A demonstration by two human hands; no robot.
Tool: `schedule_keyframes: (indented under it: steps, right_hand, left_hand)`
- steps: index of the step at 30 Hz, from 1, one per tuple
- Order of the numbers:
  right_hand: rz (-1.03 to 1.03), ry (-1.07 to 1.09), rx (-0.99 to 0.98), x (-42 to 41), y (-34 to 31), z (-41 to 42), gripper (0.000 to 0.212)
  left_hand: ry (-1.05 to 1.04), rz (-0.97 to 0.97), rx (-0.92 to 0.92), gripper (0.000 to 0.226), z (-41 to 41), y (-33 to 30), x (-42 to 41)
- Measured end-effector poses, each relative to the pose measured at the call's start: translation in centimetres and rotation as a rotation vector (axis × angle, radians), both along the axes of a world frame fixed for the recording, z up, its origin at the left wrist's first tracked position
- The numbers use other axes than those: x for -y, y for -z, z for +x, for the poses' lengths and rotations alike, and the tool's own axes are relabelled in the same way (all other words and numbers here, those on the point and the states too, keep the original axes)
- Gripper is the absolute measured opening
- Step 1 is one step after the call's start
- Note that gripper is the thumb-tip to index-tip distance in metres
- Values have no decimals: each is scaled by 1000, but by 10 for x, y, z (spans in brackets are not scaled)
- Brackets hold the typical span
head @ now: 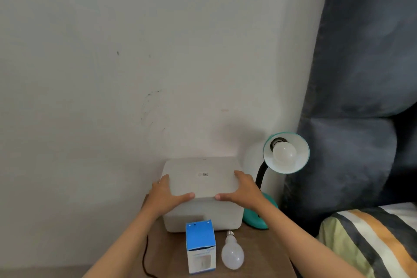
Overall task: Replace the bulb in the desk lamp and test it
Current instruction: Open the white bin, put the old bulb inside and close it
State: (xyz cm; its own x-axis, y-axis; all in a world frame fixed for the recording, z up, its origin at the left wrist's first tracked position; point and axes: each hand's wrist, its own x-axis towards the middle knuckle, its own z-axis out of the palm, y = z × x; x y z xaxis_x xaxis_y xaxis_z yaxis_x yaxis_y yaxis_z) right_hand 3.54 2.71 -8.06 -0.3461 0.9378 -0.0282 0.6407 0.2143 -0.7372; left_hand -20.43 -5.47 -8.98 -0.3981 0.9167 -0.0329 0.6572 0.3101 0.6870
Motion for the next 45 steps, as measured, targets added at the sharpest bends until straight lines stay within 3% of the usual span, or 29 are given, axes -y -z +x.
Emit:
schedule_keyframes:
  steps: [8,18,24,34,45]
  right_hand:
    - [22,21,11,5,-4,-2,116]
    - [68,24,30,11,-26,-3,113]
    - [139,4,19,22,-43,-1,111]
    - [204,-1,68,133,-47,52,102]
    - [113,-13,125,277,43,135,110]
  left_hand:
    - [28,47,31,108,-7,1,1]
    - [42,127,56,101,0,-27,8]
    - [47,187,-73,90,3,-45,20]
    - [71,203,-192,109,57,-52,135]
    - [88,102,-131,117,134,22,278]
